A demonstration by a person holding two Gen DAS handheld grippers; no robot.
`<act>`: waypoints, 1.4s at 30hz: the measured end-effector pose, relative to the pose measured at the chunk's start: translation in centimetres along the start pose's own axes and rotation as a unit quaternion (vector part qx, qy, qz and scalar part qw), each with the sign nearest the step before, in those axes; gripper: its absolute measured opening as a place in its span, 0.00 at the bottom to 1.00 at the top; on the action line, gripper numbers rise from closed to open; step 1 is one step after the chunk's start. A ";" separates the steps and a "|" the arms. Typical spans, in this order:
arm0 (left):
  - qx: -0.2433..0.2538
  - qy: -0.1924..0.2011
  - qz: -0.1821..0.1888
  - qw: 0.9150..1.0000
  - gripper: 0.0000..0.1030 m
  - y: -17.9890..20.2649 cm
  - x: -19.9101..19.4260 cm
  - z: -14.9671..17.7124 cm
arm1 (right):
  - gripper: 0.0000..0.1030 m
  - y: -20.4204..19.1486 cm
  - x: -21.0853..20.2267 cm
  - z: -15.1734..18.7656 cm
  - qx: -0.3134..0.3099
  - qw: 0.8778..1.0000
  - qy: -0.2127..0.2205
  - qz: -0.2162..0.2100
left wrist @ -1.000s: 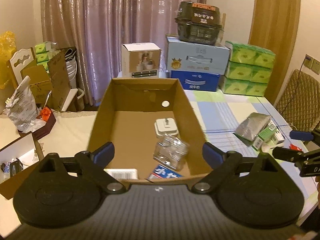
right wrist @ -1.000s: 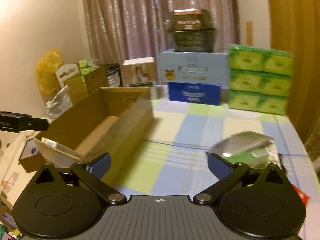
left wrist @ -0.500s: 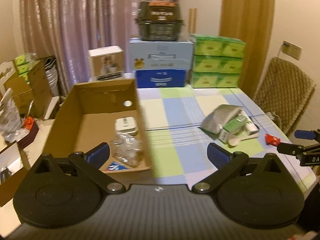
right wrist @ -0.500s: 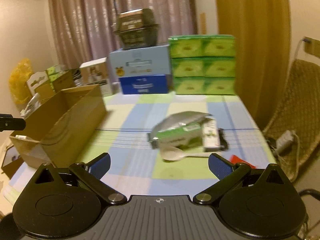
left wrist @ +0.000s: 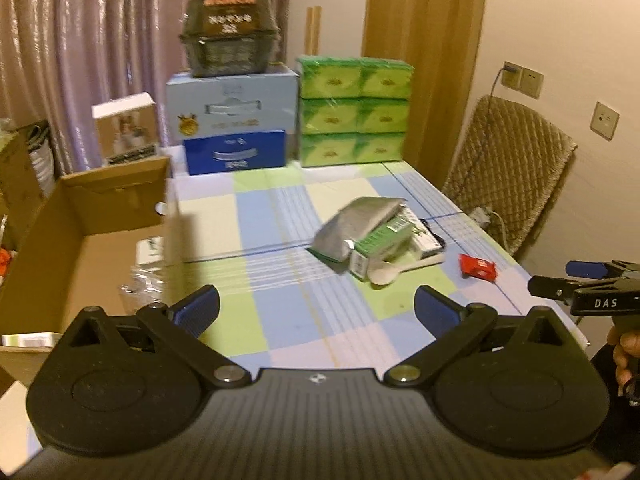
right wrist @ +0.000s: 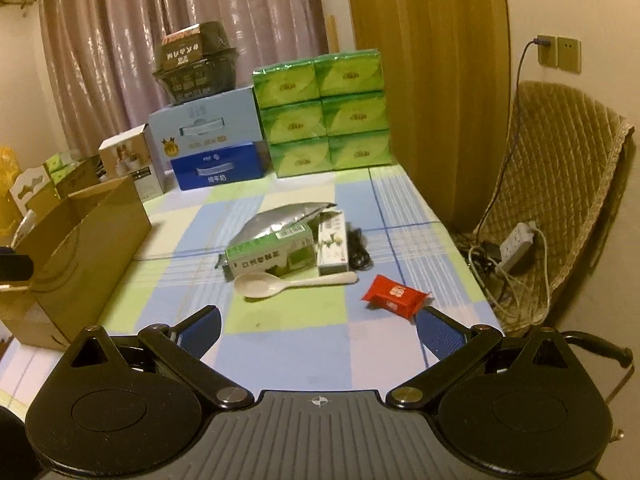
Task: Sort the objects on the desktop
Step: 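Move both tools back to the table toward the red candy packet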
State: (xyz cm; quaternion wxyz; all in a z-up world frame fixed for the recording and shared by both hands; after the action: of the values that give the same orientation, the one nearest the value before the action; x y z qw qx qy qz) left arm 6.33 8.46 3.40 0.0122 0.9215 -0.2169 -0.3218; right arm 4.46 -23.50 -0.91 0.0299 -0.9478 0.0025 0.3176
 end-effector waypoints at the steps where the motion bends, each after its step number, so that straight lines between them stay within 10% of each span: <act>1: 0.001 -0.003 0.003 1.000 0.99 0.3 0.5 0.0 | 0.98 0.3 0.1 0.2 0.000 1.000 -0.003 0.003; 19: 0.066 -0.046 0.043 0.996 0.99 3.0 9.4 0.7 | 0.98 4.6 6.9 -1.4 -0.034 0.998 -0.059 0.005; 34: 0.123 -0.096 0.082 0.984 0.98 3.8 18.8 1.0 | 0.73 5.6 14.6 -3.3 -0.154 0.983 -0.099 -0.026; 42: 0.099 -0.123 0.079 0.984 0.69 3.4 23.7 0.8 | 0.63 5.0 16.9 -2.4 -0.192 0.978 -0.080 -0.014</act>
State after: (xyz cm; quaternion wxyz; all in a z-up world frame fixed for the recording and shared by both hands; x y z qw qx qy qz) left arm 21.07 -4.21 -10.64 -0.0808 0.8514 -0.3201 -0.4076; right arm 19.33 -28.35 -9.45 -0.1477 -0.9074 -0.0737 0.3864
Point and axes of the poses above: each gripper's, at about its wrist camera, not at the fingertips, and x roughly the way its jaws point, y to its right, z to its underside, the point moved 1 cm from there along x, roughly the way its jaws point, and after that the axes turned 9 degrees about z, right-handed, at the moved point
